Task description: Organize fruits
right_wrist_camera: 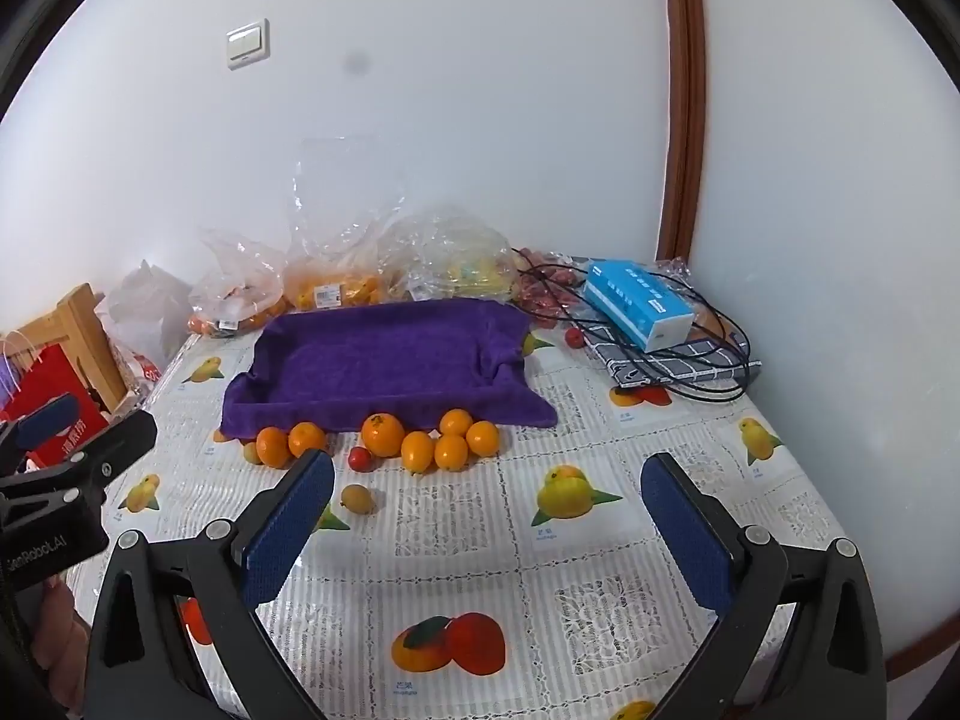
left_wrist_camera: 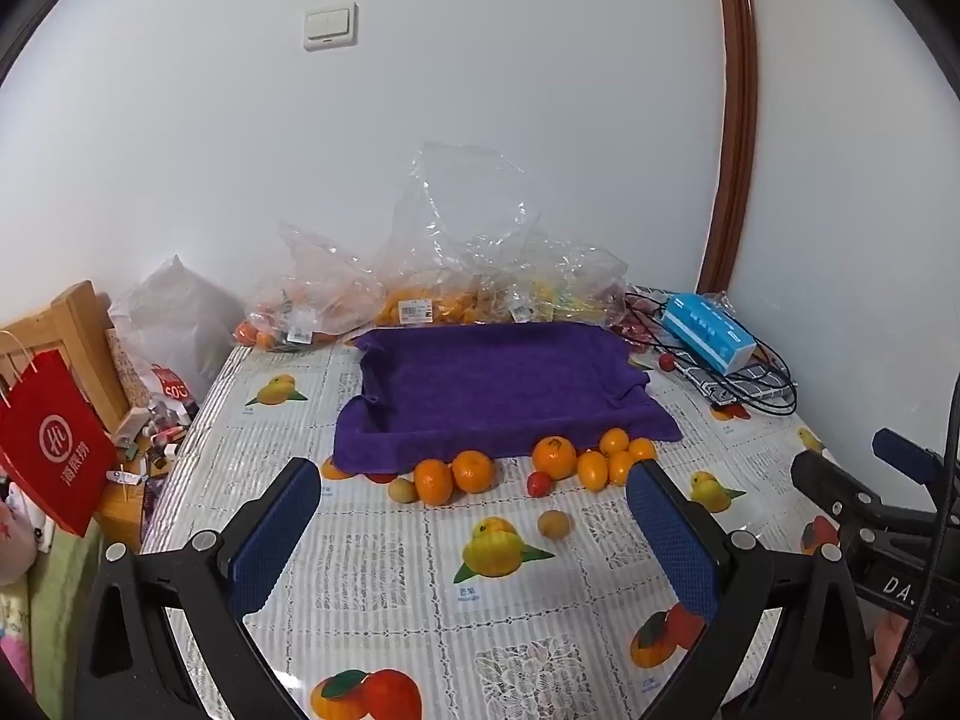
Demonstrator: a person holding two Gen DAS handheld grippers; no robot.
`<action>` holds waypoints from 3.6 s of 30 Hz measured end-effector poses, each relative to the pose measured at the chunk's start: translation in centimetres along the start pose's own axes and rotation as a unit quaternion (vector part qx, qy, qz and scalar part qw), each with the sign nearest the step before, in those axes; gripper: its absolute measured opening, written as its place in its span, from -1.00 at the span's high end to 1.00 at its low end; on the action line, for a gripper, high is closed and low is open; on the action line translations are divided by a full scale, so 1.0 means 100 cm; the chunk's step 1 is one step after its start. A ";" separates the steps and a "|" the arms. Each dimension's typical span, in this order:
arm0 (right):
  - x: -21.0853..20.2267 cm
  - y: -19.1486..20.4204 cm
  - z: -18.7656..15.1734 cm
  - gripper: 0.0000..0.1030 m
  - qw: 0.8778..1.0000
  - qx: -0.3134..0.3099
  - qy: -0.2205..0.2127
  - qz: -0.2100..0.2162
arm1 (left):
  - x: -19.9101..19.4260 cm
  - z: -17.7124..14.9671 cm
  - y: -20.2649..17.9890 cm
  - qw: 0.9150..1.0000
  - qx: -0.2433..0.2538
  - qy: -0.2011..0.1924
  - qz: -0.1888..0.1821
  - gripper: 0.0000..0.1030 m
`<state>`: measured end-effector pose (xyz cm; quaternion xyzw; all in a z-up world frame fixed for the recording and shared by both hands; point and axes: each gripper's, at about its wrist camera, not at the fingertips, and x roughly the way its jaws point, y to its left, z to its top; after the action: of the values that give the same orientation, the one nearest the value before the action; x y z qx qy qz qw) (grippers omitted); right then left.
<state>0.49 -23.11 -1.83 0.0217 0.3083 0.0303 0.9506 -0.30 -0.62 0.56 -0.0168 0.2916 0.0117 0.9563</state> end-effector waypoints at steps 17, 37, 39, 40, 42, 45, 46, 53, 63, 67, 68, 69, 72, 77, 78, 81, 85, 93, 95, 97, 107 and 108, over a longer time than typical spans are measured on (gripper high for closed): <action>0.001 0.007 -0.002 -0.97 1.000 -0.012 -0.003 -0.002 | 0.007 -0.005 0.010 1.000 -0.013 0.006 0.006 -1.00; 0.001 0.015 0.000 -0.97 1.000 -0.018 -0.009 0.001 | 0.005 -0.007 0.017 1.000 -0.017 0.003 -0.003 -1.00; 0.001 0.015 -0.001 -0.97 1.000 -0.020 -0.008 0.001 | 0.005 -0.008 0.017 1.000 -0.018 0.002 -0.003 -1.00; 0.002 0.015 -0.001 -0.97 1.000 -0.022 -0.006 0.000 | 0.005 -0.007 0.018 1.000 -0.020 0.001 -0.004 -1.00; 0.002 0.016 -0.001 -0.97 1.000 -0.022 -0.004 0.000 | 0.005 -0.007 0.019 1.000 -0.022 0.001 -0.005 -1.00; 0.003 0.018 0.000 -0.97 1.000 -0.025 -0.005 0.000 | 0.005 -0.007 0.019 1.000 -0.019 0.000 -0.003 -1.00; 0.003 0.018 0.000 -0.97 1.000 -0.026 -0.005 -0.001 | 0.005 -0.008 0.020 1.000 -0.020 -0.001 -0.002 -1.00; 0.004 0.020 -0.003 -0.97 1.000 -0.025 -0.006 0.003 | 0.005 -0.008 0.021 1.000 -0.023 -0.003 -0.004 -1.00; 0.005 0.020 -0.005 -0.97 1.000 -0.025 -0.003 0.004 | 0.008 -0.010 0.020 1.000 -0.025 -0.003 -0.005 -1.00; 0.005 0.020 -0.004 -0.97 1.000 -0.026 -0.004 0.003 | 0.009 -0.010 0.019 1.000 -0.024 -0.002 -0.008 -1.00; 0.005 0.020 -0.004 -0.97 1.000 -0.025 -0.005 0.003 | 0.009 -0.011 0.019 1.000 -0.022 -0.002 -0.007 -1.00; 0.005 0.019 -0.004 -0.97 1.000 -0.023 -0.006 0.005 | 0.009 -0.011 0.018 1.000 -0.020 -0.003 -0.006 -1.00; 0.005 0.018 -0.006 -0.97 1.000 -0.019 -0.005 0.012 | 0.009 -0.012 0.017 1.000 -0.020 -0.003 -0.007 -1.00; 0.005 0.017 -0.007 -0.97 1.000 -0.019 -0.007 0.008 | 0.009 -0.011 0.017 1.000 -0.021 -0.004 -0.008 -1.00; 0.005 0.016 -0.008 -0.97 1.000 -0.017 -0.006 0.009 | 0.009 -0.011 0.018 1.000 -0.022 -0.003 -0.009 -1.00; 0.007 0.017 -0.009 -0.97 1.000 -0.019 -0.003 0.012 | 0.010 -0.011 0.019 1.000 -0.023 -0.001 -0.013 -1.00; 0.009 0.017 -0.010 -0.97 1.000 -0.018 0.000 0.012 | 0.014 -0.011 0.020 1.000 -0.020 0.006 -0.015 -1.00; 0.013 0.016 -0.009 -0.98 1.000 -0.022 0.001 0.001 | 0.022 -0.013 0.020 1.000 -0.012 0.004 0.005 -1.00; 0.014 0.015 -0.009 -0.99 1.000 -0.025 -0.001 -0.009 | 0.028 -0.014 0.021 1.000 -0.014 0.006 0.011 -1.00; 0.015 0.013 -0.009 -0.99 1.000 -0.027 -0.001 -0.011 | 0.036 -0.014 0.022 0.999 -0.014 0.015 0.024 -1.00; 0.054 -0.002 -0.014 -0.97 1.000 -0.027 0.017 -0.002 | 0.077 -0.025 0.026 0.999 -0.004 0.039 0.014 -0.99; 0.060 -0.003 -0.015 -0.97 1.000 -0.025 0.019 -0.002 | 0.083 -0.027 0.026 0.999 -0.002 0.042 0.019 -0.99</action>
<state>4.48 -22.99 -6.53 -0.0029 0.3253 0.0369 0.9449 5.04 2.01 -6.39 -0.0140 0.3313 0.0295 0.9430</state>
